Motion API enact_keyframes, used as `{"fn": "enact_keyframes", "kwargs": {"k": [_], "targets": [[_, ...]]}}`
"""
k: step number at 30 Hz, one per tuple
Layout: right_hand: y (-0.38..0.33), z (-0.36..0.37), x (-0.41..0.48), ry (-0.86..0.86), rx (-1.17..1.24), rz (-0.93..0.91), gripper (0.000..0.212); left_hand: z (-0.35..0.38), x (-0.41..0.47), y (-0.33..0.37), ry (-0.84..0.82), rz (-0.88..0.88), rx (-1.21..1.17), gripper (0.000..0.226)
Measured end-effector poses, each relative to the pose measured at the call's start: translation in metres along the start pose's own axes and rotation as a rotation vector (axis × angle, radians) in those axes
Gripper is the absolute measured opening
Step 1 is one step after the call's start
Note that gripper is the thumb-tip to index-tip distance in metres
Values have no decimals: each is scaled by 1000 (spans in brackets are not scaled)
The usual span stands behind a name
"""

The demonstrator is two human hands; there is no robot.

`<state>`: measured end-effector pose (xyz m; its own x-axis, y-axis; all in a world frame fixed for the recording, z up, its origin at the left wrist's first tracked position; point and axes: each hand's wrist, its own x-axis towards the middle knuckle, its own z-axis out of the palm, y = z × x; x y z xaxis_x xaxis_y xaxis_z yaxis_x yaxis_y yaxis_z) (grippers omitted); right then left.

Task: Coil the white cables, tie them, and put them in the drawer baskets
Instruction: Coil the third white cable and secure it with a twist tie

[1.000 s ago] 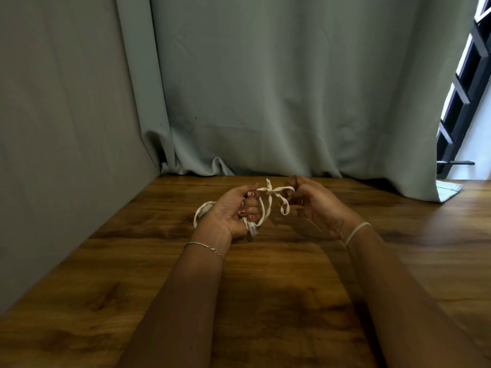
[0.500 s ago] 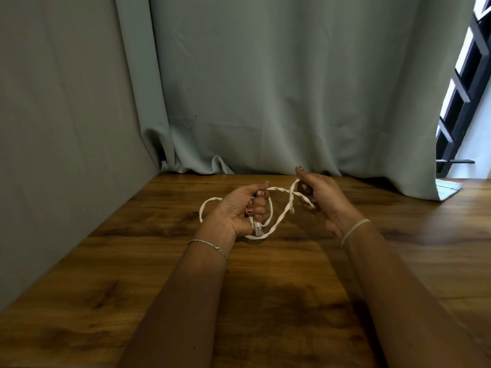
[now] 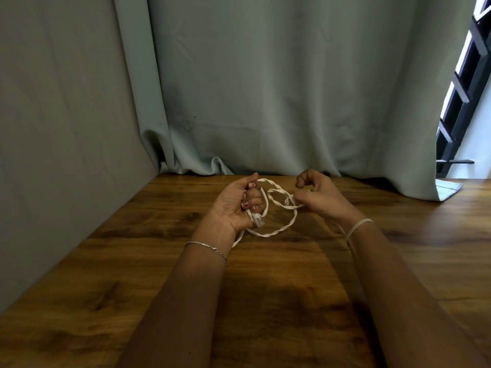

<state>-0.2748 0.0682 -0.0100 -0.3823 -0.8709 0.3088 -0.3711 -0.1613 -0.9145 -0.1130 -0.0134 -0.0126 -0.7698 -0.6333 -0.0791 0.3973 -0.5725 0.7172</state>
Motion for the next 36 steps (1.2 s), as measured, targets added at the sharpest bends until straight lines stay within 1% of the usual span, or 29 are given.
{"fn": "enact_keyframes", "kwargs": {"k": [3, 5, 8, 10, 12, 14, 16, 18, 20, 21, 22, 23, 25, 26, 28, 30, 32, 33, 34, 36], "targets": [[4, -4, 3, 14, -103, -65, 23, -1, -1, 1, -5, -12, -33, 45], [8, -7, 7, 120, -258, -113, 20, -1, -1, 2, -15, -15, -48, 44], [13, -13, 9, 290, -575, -155, 19, 0, -2, 4, -51, -22, -77, 45], [14, -17, 7, 332, -661, -160, 16, -1, -3, 6, -65, -20, -92, 46], [15, -19, 6, 326, -706, -133, 17, -1, -4, 7, -55, -10, -91, 45], [16, -20, 6, 299, -716, -82, 21, -1, -5, 7, -41, -5, -81, 44], [16, -20, 7, 308, -672, -9, 26, 0, -5, 6, -36, -15, -66, 44], [14, -19, 6, 346, -591, 50, 40, 2, -6, 3, -42, -35, -37, 46], [11, -16, 5, 350, -540, 104, 62, 5, -6, 0, -53, -57, -11, 45], [11, -14, 5, 321, -506, 134, 74, 6, -6, -2, -59, -68, -1, 45], [11, -12, 5, 277, -457, 161, 82, 7, -6, -3, -66, -80, 10, 44], [13, -10, 6, 229, -387, 178, 82, 7, -6, -5, -74, -92, 21, 43], [19, -4, 9, 190, -262, 200, 68, 9, -6, -7, -99, -112, 40, 42], [22, -1, 9, 200, -269, 195, 60, 9, -7, -8, -116, -121, 44, 42], [28, 3, 9, 239, -414, 133, 45, 11, -9, -9, -146, -125, 48, 36], [28, 7, 8, 344, -558, 35, 25, 13, -11, -10, -154, -115, 55, 31], [21, 10, 7, 468, -552, -106, 9, 14, -10, -10, -146, -101, 55, 29], [16, 13, 6, 505, -482, -183, 7, 14, -9, -9, -139, -94, 50, 30], [9, 15, 5, 510, -363, -245, 8, 13, -8, -9, -127, -90, 41, 32], [-5, 20, 1, 429, -47, -312, 16, 12, -7, -8, -104, -77, 33, 37]]}}
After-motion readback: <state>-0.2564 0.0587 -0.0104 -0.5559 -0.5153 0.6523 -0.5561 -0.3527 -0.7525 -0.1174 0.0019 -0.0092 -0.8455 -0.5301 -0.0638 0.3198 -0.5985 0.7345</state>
